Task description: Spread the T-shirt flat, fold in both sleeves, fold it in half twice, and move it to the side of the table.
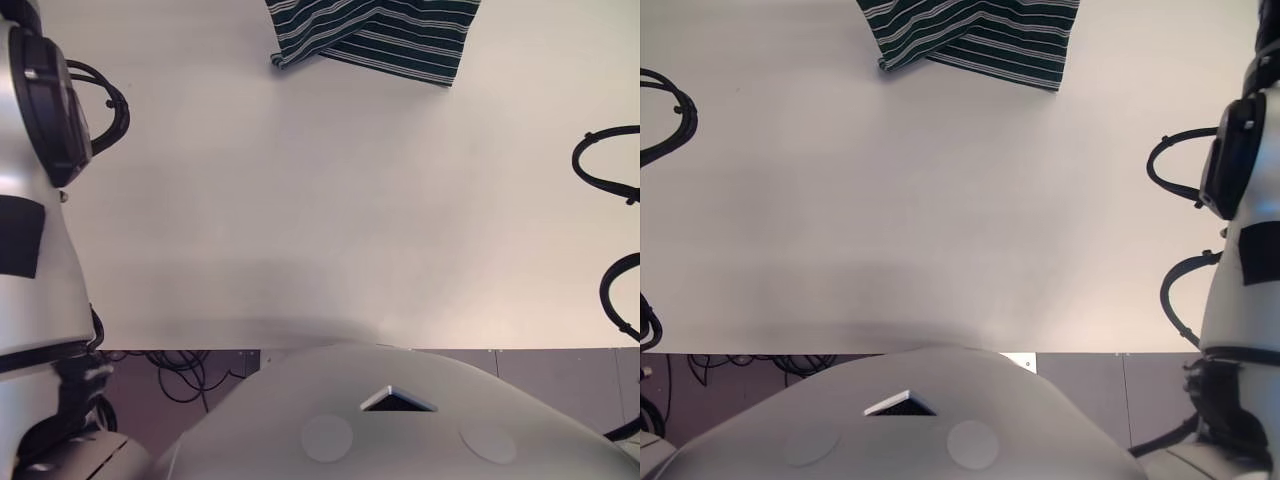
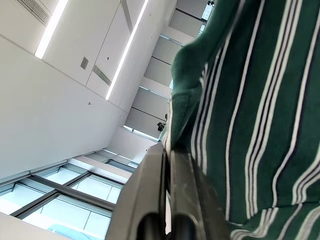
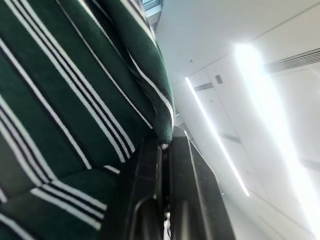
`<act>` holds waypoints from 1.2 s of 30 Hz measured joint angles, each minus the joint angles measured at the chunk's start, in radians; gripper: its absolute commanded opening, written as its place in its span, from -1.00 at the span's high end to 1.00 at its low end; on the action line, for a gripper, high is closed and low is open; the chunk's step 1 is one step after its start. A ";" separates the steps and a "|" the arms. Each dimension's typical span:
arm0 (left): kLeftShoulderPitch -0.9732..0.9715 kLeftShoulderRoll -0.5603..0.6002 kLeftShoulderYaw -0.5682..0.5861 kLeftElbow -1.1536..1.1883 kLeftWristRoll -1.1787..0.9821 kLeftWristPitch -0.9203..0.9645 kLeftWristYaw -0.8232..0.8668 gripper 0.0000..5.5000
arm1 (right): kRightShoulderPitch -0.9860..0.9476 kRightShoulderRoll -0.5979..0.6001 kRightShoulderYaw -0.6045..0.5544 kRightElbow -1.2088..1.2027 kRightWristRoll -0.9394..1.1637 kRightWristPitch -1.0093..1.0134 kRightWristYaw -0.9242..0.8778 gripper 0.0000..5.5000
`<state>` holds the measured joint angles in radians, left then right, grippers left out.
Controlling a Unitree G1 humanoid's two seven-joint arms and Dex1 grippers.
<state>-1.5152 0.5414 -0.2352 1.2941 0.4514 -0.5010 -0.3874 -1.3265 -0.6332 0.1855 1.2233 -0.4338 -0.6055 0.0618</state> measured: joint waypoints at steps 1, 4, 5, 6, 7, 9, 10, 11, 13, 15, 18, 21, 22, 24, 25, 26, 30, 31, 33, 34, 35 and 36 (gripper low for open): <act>0.002 0.002 -0.001 0.000 0.000 -0.013 0.003 1.00 | 0.023 -0.016 -0.015 -0.017 0.011 -0.035 0.001 1.00; 0.010 0.013 -0.001 -0.011 0.000 -0.098 0.010 1.00 | 0.117 -0.057 -0.040 -0.095 0.039 -0.129 -0.001 1.00; 0.013 0.019 -0.004 -0.014 0.001 -0.125 0.021 1.00 | 0.147 -0.074 -0.046 -0.125 0.040 -0.154 -0.009 1.00; 0.013 0.030 -0.004 -0.020 0.001 -0.155 0.035 1.00 | 0.175 -0.097 -0.057 -0.158 0.039 -0.181 -0.024 1.00; 0.013 0.037 -0.003 -0.024 0.000 -0.167 0.042 1.00 | 0.187 -0.107 -0.064 -0.179 0.041 -0.194 -0.026 1.00; 0.014 0.042 0.012 -0.042 -0.025 -0.223 0.031 1.00 | 0.239 -0.132 -0.090 -0.275 0.080 -0.245 -0.015 1.00; 0.015 0.041 0.021 -0.050 -0.045 -0.242 0.014 1.00 | 0.264 -0.132 -0.099 -0.314 0.101 -0.256 0.003 1.00; 0.028 0.042 0.041 -0.070 -0.087 -0.279 -0.033 1.00 | 0.325 -0.133 -0.107 -0.393 0.154 -0.278 0.040 1.00; 0.079 0.040 0.071 -0.114 -0.174 -0.333 -0.140 1.00 | 0.455 -0.134 -0.108 -0.530 0.249 -0.299 0.119 1.00; 0.179 0.040 0.099 -0.211 -0.316 -0.346 -0.294 1.00 | 0.625 -0.147 -0.102 -0.705 0.390 -0.307 0.211 1.00; 0.450 0.055 0.108 -0.525 -0.616 -0.226 -0.555 1.00 | 0.911 -0.214 -0.054 -0.947 0.595 -0.327 0.339 1.00; 0.751 0.133 0.093 -0.829 -0.851 -0.062 -0.719 1.00 | 1.155 -0.249 0.020 -1.095 0.721 -0.318 0.441 1.00; 0.910 0.200 0.077 -0.953 -0.940 0.007 -0.785 1.00 | 1.273 -0.291 0.059 -1.155 0.780 -0.299 0.497 1.00; 1.200 0.328 0.019 -1.155 -1.034 0.097 -0.889 1.00 | 1.474 -0.377 0.125 -1.249 0.877 -0.254 0.603 1.00; 1.335 0.382 -0.017 -1.243 -1.050 0.128 -0.929 1.00 | 1.561 -0.420 0.146 -1.284 0.919 -0.223 0.652 1.00; 1.438 0.424 -0.049 -1.317 -1.048 0.146 -0.957 1.00 | 1.626 -0.458 0.161 -1.310 0.948 -0.195 0.689 1.00; 1.757 0.512 -0.136 -1.500 -0.773 0.126 -0.944 1.00 | 1.801 -0.537 0.164 -1.310 0.802 -0.046 0.744 1.00; 1.758 0.508 -0.127 -1.500 -0.722 0.116 -0.914 1.00 | 1.795 -0.500 0.150 -1.298 0.748 -0.043 0.725 1.00; 1.758 0.497 -0.100 -1.505 -0.661 0.089 -0.863 1.00 | 1.791 -0.461 0.117 -1.287 0.670 -0.051 0.685 1.00; 1.765 0.481 -0.087 -1.511 -0.617 0.068 -0.829 1.00 | 1.793 -0.428 0.090 -1.275 0.613 -0.057 0.653 1.00; 1.772 0.471 -0.085 -1.517 -0.579 0.047 -0.804 1.00 | 1.795 -0.419 0.079 -1.269 0.564 -0.066 0.631 1.00; 1.781 0.469 -0.083 -1.520 -0.545 0.032 -0.784 1.00 | 1.796 -0.397 0.061 -1.262 0.531 -0.067 0.617 1.00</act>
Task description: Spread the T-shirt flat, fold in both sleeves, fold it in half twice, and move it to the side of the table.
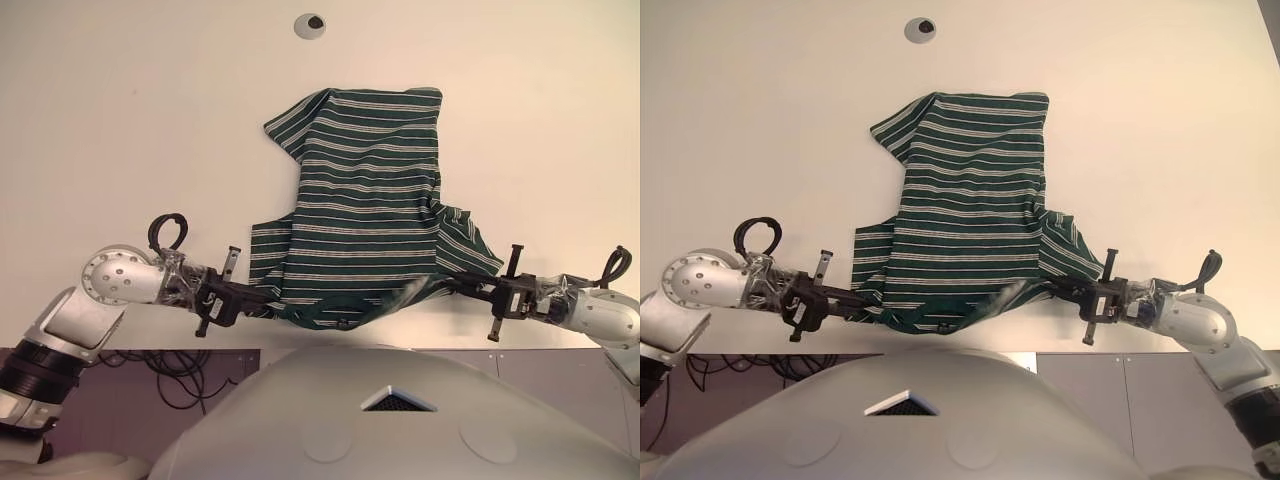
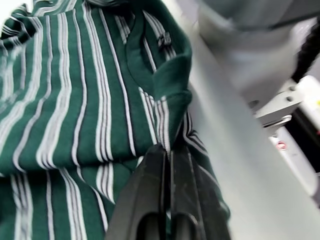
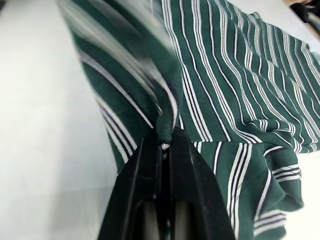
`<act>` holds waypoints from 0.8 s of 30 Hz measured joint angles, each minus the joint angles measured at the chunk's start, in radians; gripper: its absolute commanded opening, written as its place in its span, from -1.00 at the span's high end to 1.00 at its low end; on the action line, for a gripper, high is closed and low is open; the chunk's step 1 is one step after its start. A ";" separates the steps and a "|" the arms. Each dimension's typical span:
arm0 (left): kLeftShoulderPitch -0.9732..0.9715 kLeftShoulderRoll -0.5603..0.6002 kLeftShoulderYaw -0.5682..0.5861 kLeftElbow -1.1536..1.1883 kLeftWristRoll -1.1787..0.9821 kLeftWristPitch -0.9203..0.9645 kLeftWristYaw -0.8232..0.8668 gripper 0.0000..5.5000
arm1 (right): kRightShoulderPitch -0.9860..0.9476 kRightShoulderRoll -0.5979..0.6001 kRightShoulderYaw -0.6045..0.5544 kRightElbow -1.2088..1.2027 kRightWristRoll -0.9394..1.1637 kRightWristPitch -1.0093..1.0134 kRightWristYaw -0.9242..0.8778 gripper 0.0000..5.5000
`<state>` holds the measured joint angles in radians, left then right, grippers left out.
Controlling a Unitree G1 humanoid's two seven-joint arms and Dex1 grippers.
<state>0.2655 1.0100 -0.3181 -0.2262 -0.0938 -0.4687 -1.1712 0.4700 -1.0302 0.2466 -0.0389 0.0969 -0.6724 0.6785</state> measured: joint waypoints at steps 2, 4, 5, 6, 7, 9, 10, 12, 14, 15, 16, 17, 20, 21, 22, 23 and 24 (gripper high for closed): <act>0.035 -0.007 0.001 -0.022 0.074 -0.038 0.046 1.00 | 0.028 0.006 -0.039 0.000 -0.063 0.000 -0.040 1.00; 0.060 -0.010 0.002 -0.042 0.097 -0.042 0.069 1.00 | 0.056 0.005 -0.076 -0.008 -0.061 0.014 -0.050 1.00; 0.070 -0.010 0.002 -0.051 0.105 -0.038 0.083 1.00 | 0.076 0.003 -0.093 -0.021 -0.048 0.031 -0.048 1.00; 0.075 -0.012 0.005 -0.055 0.110 -0.030 0.091 1.00 | 0.094 0.003 -0.101 -0.037 -0.025 0.051 -0.038 1.00; 0.078 -0.012 0.006 -0.058 0.107 -0.019 0.092 1.00 | 0.113 0.001 -0.112 -0.054 -0.012 0.064 -0.024 1.00; 0.085 -0.012 0.005 -0.066 0.088 -0.009 0.089 1.00 | 0.148 -0.002 -0.130 -0.084 0.027 0.077 0.006 1.00; 0.087 -0.011 0.005 -0.072 0.082 -0.007 0.086 1.00 | 0.161 -0.002 -0.135 -0.099 0.044 0.076 0.022 1.00; 0.086 -0.007 0.004 -0.071 0.089 -0.009 0.081 1.00 | 0.181 0.002 -0.170 -0.121 0.060 0.036 0.034 1.00; 0.080 -0.003 0.002 -0.056 0.119 -0.024 0.082 1.00 | 0.178 0.029 -0.229 -0.108 -0.042 -0.068 -0.014 1.00; 0.074 -0.002 0.003 -0.038 0.133 -0.043 0.087 1.00 | 0.167 0.078 -0.267 -0.079 -0.150 -0.154 -0.067 1.00; 0.067 0.001 0.006 -0.019 0.145 -0.060 0.096 1.00 | 0.159 0.101 -0.297 -0.053 -0.238 -0.223 -0.107 1.00; 0.058 0.004 0.009 -0.006 0.154 -0.076 0.104 1.00 | 0.146 0.128 -0.330 -0.023 -0.328 -0.287 -0.155 1.00; 0.038 0.004 0.011 0.031 0.154 -0.112 0.126 1.00 | 0.116 0.161 -0.420 0.058 -0.659 -0.443 -0.355 1.00; 0.036 0.004 0.011 0.034 0.154 -0.116 0.127 1.00 | 0.110 0.161 -0.441 0.069 -0.749 -0.471 -0.420 1.00; 0.034 0.004 0.010 0.035 0.153 -0.121 0.128 1.00 | 0.105 0.162 -0.466 0.070 -0.884 -0.498 -0.533 1.00; 0.032 0.004 0.009 0.037 0.153 -0.122 0.128 1.00 | 0.104 0.162 -0.481 0.061 -0.963 -0.507 -0.597 1.00; 0.030 0.004 0.009 0.045 0.153 -0.122 0.127 1.00 | 0.101 0.164 -0.494 0.024 -1.080 -0.516 -0.687 1.00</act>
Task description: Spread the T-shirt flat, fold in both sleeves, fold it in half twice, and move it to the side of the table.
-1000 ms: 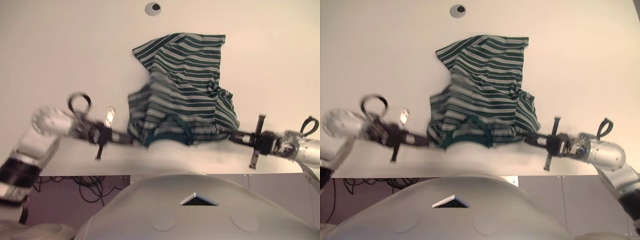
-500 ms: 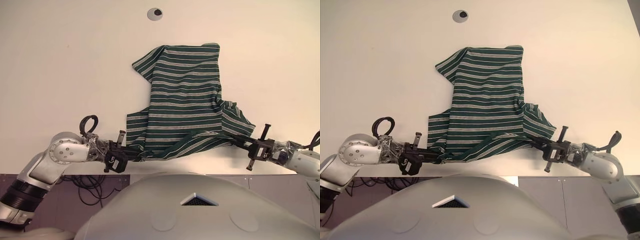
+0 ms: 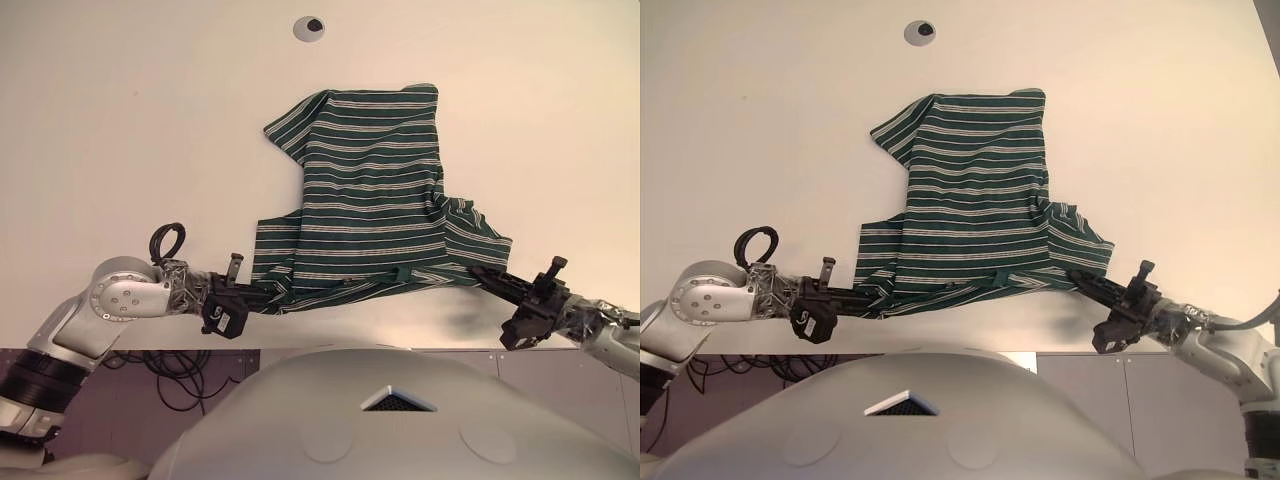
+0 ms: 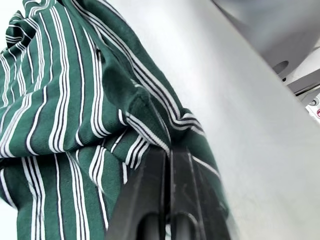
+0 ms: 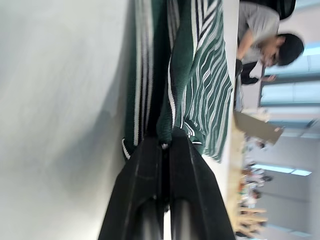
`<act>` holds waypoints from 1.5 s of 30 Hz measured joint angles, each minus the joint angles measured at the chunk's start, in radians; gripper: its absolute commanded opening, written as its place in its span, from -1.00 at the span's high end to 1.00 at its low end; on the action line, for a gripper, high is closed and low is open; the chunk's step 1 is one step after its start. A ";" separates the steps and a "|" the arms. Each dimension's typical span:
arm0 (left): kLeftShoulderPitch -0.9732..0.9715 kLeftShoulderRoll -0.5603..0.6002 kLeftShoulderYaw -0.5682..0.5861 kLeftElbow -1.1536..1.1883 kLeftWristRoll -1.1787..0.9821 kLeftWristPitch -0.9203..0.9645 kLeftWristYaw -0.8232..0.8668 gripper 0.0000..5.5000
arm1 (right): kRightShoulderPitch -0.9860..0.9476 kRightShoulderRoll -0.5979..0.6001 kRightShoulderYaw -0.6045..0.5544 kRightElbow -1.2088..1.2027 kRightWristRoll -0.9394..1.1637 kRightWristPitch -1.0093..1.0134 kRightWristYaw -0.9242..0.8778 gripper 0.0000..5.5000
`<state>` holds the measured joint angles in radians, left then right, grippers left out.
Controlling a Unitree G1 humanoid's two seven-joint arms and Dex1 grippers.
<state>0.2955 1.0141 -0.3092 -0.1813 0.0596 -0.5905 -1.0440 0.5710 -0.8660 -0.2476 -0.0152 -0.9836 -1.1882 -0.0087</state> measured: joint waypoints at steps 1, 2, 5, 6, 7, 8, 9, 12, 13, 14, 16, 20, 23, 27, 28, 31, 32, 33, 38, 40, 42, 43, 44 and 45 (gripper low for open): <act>-0.003 0.000 0.000 0.005 0.000 0.002 0.000 1.00 | -0.008 0.010 -0.012 -0.079 -0.115 -0.003 -0.070 1.00; -0.005 0.000 0.001 0.007 -0.002 0.006 0.001 1.00 | -0.028 0.034 -0.014 -0.148 -0.162 -0.003 -0.113 1.00; -0.003 0.001 0.009 0.011 -0.031 0.039 0.000 0.84 | -0.054 0.034 -0.013 -0.217 -0.173 0.020 -0.175 0.80; 0.001 0.005 0.013 0.007 -0.052 0.063 -0.007 0.80 | -0.062 0.035 -0.010 -0.229 -0.184 0.030 -0.193 0.76; 0.003 0.009 0.017 0.002 -0.065 0.075 -0.011 0.76 | -0.066 0.035 -0.006 -0.236 -0.191 0.038 -0.201 0.71; 0.014 0.019 0.025 -0.006 -0.104 0.114 -0.024 0.69 | -0.070 0.035 0.011 -0.252 -0.230 0.063 -0.235 0.63; 0.019 0.028 0.028 -0.012 -0.120 0.132 -0.033 0.64 | -0.066 0.035 0.020 -0.258 -0.261 0.071 -0.256 0.56; 0.024 0.041 0.036 -0.027 -0.153 0.182 -0.059 0.52 | -0.033 0.026 0.021 -0.264 -0.318 0.111 -0.331 0.42; 0.039 0.055 0.041 -0.046 -0.184 0.219 -0.083 0.46 | -0.005 0.019 0.012 -0.262 -0.326 0.125 -0.367 0.35; 0.068 0.088 0.049 -0.081 -0.247 0.271 -0.119 0.42 | 0.035 -0.013 -0.003 -0.254 -0.338 0.131 -0.399 0.31; 0.098 0.130 0.086 -0.137 -0.363 0.351 -0.171 0.33 | 0.093 -0.067 -0.039 -0.205 -0.353 0.133 -0.444 0.17; 0.097 0.158 0.142 -0.172 -0.459 0.447 -0.221 0.33 | 0.130 -0.179 -0.049 -0.091 -0.405 0.175 -0.583 -0.08; 0.101 0.153 0.162 -0.183 -0.485 0.503 -0.228 0.16 | 0.144 -0.221 -0.024 -0.011 -0.434 0.234 -0.687 -0.27; 0.098 0.105 0.201 -0.228 -0.555 0.501 -0.242 -0.04 | 0.123 -0.243 -0.028 0.043 -0.293 0.257 -0.733 -0.51; 0.086 0.083 0.209 -0.232 -0.568 0.506 -0.234 -0.04 | 0.105 -0.241 -0.038 0.037 -0.209 0.255 -0.718 -0.59; 0.000 -0.001 0.217 -0.201 -0.565 0.523 -0.158 -0.04 | 0.042 -0.242 -0.014 -0.013 0.141 0.302 -0.544 -0.59; -0.022 -0.018 0.217 -0.183 -0.556 0.522 -0.142 -0.04 | 0.033 -0.244 0.018 -0.040 0.250 0.326 -0.482 -0.59; -0.037 -0.035 0.216 -0.168 -0.544 0.522 -0.127 -0.04 | 0.029 -0.245 0.058 -0.066 0.359 0.343 -0.420 -0.59; -0.084 -0.099 0.196 -0.082 -0.471 0.521 -0.068 -0.04 | 0.028 -0.246 0.235 -0.193 0.854 0.444 -0.122 -0.59; -0.116 -0.137 0.164 -0.003 -0.380 0.517 -0.022 -0.04 | -0.004 -0.243 0.298 -0.213 1.069 0.553 0.042 -0.59; -0.173 -0.193 0.105 0.147 -0.226 0.480 0.042 -0.04 | -0.072 -0.226 0.368 -0.192 1.266 0.703 0.251 -0.59; -0.186 -0.207 0.098 0.176 -0.210 0.452 0.053 -0.04 | -0.085 -0.200 0.387 -0.179 1.281 0.737 0.299 -0.59; -0.223 -0.227 0.092 0.213 -0.177 0.427 0.079 -0.04 | -0.105 -0.188 0.424 -0.150 1.277 0.785 0.362 -0.59; -0.242 -0.240 0.091 0.246 -0.156 0.417 0.106 -0.04 | -0.125 -0.154 0.441 -0.116 1.260 0.811 0.389 -0.59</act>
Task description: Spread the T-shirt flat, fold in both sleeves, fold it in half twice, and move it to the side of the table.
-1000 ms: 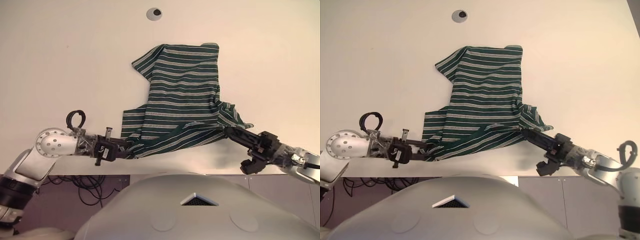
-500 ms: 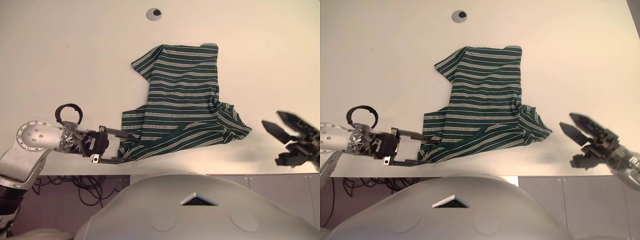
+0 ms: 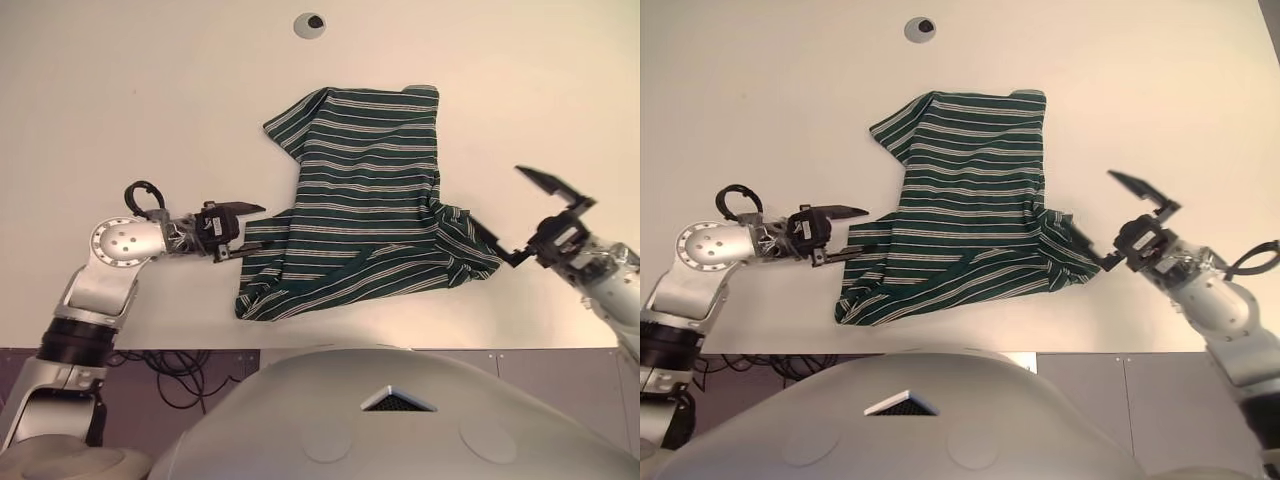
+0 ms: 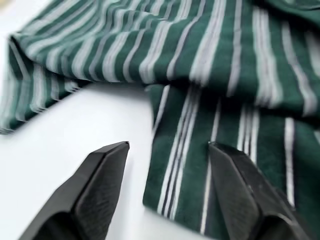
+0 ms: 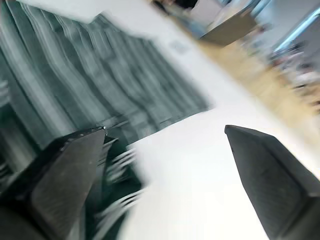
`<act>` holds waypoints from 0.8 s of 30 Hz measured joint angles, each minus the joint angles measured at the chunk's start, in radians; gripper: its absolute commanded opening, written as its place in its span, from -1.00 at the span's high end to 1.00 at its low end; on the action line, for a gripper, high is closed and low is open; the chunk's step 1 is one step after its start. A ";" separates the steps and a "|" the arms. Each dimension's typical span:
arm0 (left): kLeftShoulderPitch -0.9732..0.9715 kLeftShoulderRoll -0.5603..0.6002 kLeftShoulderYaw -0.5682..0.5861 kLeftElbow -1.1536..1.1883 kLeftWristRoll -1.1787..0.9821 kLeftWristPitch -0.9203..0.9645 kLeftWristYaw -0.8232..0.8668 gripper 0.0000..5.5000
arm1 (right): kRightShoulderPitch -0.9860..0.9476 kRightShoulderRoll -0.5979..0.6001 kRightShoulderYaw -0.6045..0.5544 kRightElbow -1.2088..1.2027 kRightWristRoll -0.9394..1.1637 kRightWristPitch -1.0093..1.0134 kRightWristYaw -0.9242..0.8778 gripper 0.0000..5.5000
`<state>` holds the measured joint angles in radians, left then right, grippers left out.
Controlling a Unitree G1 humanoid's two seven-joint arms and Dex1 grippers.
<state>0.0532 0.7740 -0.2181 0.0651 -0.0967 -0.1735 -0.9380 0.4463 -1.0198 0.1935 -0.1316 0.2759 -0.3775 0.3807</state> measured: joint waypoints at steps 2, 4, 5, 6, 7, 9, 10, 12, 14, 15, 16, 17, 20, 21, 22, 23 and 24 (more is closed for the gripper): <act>-0.037 -0.022 -0.001 0.055 0.036 -0.009 0.051 -0.04 | -0.033 0.064 0.033 0.078 -0.045 0.031 0.038 -0.59; -0.048 -0.018 -0.013 0.084 0.057 -0.033 0.056 -0.04 | -0.077 0.082 0.044 0.109 -0.082 0.031 0.063 -0.59; -0.049 -0.005 -0.021 0.084 0.067 -0.054 0.056 -0.04 | -0.092 0.099 0.043 0.122 -0.091 0.038 0.079 -0.59; -0.048 0.017 -0.027 0.084 0.074 -0.077 0.055 -0.04 | -0.101 0.103 0.043 0.128 -0.093 0.037 0.091 -0.59; -0.045 0.037 -0.029 0.084 0.075 -0.088 0.054 -0.04 | -0.107 0.103 0.042 0.131 -0.100 0.038 0.103 -0.59; -0.037 0.090 -0.022 0.083 0.074 -0.094 0.044 -0.04 | -0.111 0.096 0.029 0.135 -0.112 0.038 0.125 -0.59; -0.033 0.117 -0.015 0.084 0.074 -0.094 0.043 -0.04 | -0.106 0.092 0.014 0.136 -0.112 0.040 0.135 -0.59; -0.019 0.176 0.008 0.098 0.075 -0.093 0.043 -0.04 | -0.089 0.046 -0.019 0.140 -0.111 0.050 0.155 -0.59; -0.010 0.237 0.043 0.122 0.089 -0.041 0.057 -0.04 | -0.049 -0.005 -0.073 0.155 -0.084 0.060 0.191 -0.59; -0.009 0.252 0.060 0.128 0.106 0.005 0.075 -0.04 | -0.037 -0.019 -0.089 0.163 -0.076 0.061 0.209 -0.59; -0.008 0.255 0.068 0.124 0.114 0.033 0.086 -0.04 | -0.033 -0.018 -0.098 0.166 -0.074 0.061 0.216 -0.59; -0.005 0.255 0.070 0.106 0.115 0.059 0.088 -0.04 | -0.030 -0.017 -0.105 0.169 -0.070 0.061 0.227 -0.59; 0.047 0.274 0.084 0.010 0.110 0.114 0.073 -0.04 | -0.016 -0.015 -0.122 0.168 -0.061 0.069 0.236 -0.59; 0.071 0.284 0.088 -0.025 0.095 0.125 0.053 -0.04 | -0.002 -0.014 -0.132 0.164 -0.054 0.075 0.238 -0.59; 0.088 0.290 0.091 -0.052 0.083 0.131 0.037 -0.04 | 0.015 -0.014 -0.145 0.160 -0.048 0.077 0.239 -0.59; 0.113 0.299 0.099 -0.078 0.066 0.129 0.010 -0.04 | 0.035 -0.015 -0.157 0.150 -0.045 0.079 0.240 -0.59; 0.146 0.331 0.105 -0.111 0.045 0.118 -0.038 -0.04 | 0.067 -0.014 -0.175 0.130 -0.038 0.087 0.241 -0.59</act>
<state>0.1993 1.1051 -0.1132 -0.0456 -0.0521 -0.0559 -0.9765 0.5133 -1.0342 0.0187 -0.0017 0.2377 -0.2906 0.6213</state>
